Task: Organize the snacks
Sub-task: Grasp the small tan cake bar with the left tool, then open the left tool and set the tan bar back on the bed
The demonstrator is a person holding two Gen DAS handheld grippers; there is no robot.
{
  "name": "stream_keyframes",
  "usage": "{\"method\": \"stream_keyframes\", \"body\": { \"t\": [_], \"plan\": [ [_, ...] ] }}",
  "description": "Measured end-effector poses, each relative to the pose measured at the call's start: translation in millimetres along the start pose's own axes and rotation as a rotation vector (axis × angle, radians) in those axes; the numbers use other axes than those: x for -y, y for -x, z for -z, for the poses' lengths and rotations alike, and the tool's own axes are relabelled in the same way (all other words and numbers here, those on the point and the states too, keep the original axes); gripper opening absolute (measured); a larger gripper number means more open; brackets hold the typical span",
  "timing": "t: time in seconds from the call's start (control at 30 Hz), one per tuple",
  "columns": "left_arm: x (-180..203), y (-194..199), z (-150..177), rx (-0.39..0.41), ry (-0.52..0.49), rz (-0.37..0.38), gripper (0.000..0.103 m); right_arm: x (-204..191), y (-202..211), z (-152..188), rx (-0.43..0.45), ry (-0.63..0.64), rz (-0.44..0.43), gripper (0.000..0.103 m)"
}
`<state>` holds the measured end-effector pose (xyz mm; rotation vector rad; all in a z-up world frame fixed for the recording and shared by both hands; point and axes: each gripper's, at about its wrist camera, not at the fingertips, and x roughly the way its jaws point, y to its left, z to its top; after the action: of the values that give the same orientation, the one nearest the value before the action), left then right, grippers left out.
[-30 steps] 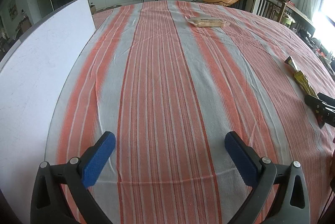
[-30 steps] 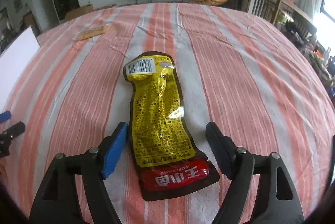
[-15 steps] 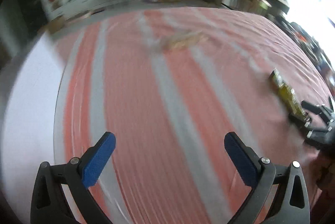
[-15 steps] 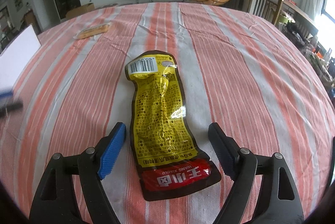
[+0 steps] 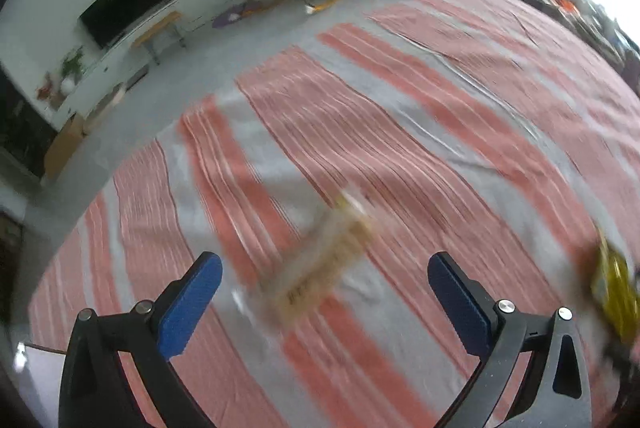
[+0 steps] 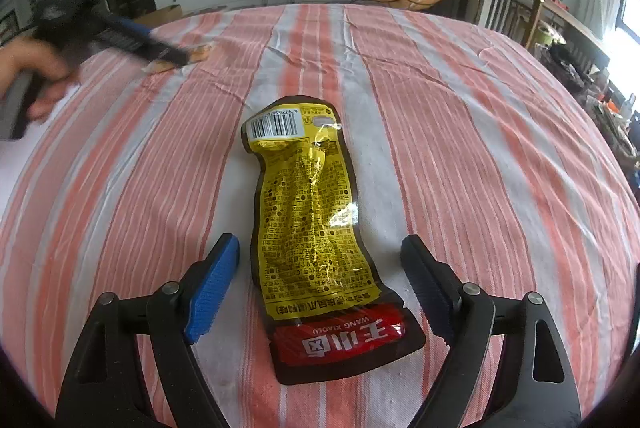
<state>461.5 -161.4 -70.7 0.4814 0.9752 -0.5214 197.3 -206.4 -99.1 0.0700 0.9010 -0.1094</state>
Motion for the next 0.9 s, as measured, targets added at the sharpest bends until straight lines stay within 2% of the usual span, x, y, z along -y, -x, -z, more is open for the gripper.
{"method": "stream_keyframes", "body": {
  "t": [0.03,0.1,0.13,0.17,0.2,0.23,0.3,0.4,0.47,0.53,0.63,0.73,0.8,0.83,0.87,0.9],
  "plan": [
    [-3.4,-7.4,-1.4,-0.011,0.022,0.018,0.102,-0.5,-0.1,-0.2,0.000,0.000,0.000,0.086],
    [-8.5,-23.2,-1.5,-0.035,0.044,0.058,0.095,-0.1,0.0,0.0,0.000,0.000,0.000,0.086],
    [-9.9,-26.8,-0.2,-0.042,0.046,0.076,0.086,-0.4,0.0,-0.1,0.000,0.000,0.000,0.086],
    [-13.9,-25.4,1.3,-0.023,0.066,0.118,0.068,0.3,0.2,0.2,0.000,0.000,0.000,0.086],
    [-17.5,-22.7,3.0,-0.005,0.085,0.129,0.057,-0.6,0.0,-0.2,0.000,0.000,0.000,0.086],
    [-20.3,-19.5,4.5,0.009,0.096,0.111,0.036,0.3,0.3,0.1,0.000,0.000,0.001,0.086],
    [-23.7,-13.7,12.9,0.010,0.116,0.102,0.033,0.0,0.0,0.1,0.000,0.000,0.001,0.086],
    [-19.0,1.6,40.3,-0.001,0.158,0.097,0.033,0.0,-0.1,0.0,-0.001,-0.001,0.001,0.087],
    [-12.3,20.5,72.3,-0.019,0.231,0.093,0.033,0.1,0.2,0.3,0.000,0.000,0.000,0.087],
    [7.2,49.8,117.2,-0.038,0.280,0.087,0.033,-0.2,0.3,0.4,0.000,0.001,0.000,0.087],
    [41.0,91.5,185.5,-0.030,0.319,0.129,0.033,-0.2,0.4,0.4,0.000,0.001,0.000,0.087],
    [71.2,118.5,234.3,0.014,0.272,0.015,0.036,-0.2,0.5,0.3,0.000,0.000,0.000,0.087],
    [75.8,124.0,245.5,0.039,0.274,-0.037,0.055,-0.9,0.6,0.2,-0.001,0.001,0.000,0.087],
    [74.1,123.9,247.8,0.041,0.282,-0.062,0.074,-0.1,0.5,0.3,-0.001,0.001,0.000,0.087],
    [73.0,122.1,248.4,0.044,0.286,-0.084,0.088,-0.1,0.5,0.3,-0.001,0.001,0.000,0.087],
    [69.8,120.6,250.6,0.058,0.290,-0.091,0.090,-0.4,0.5,0.3,-0.001,0.000,0.001,0.087]
  ]
}}
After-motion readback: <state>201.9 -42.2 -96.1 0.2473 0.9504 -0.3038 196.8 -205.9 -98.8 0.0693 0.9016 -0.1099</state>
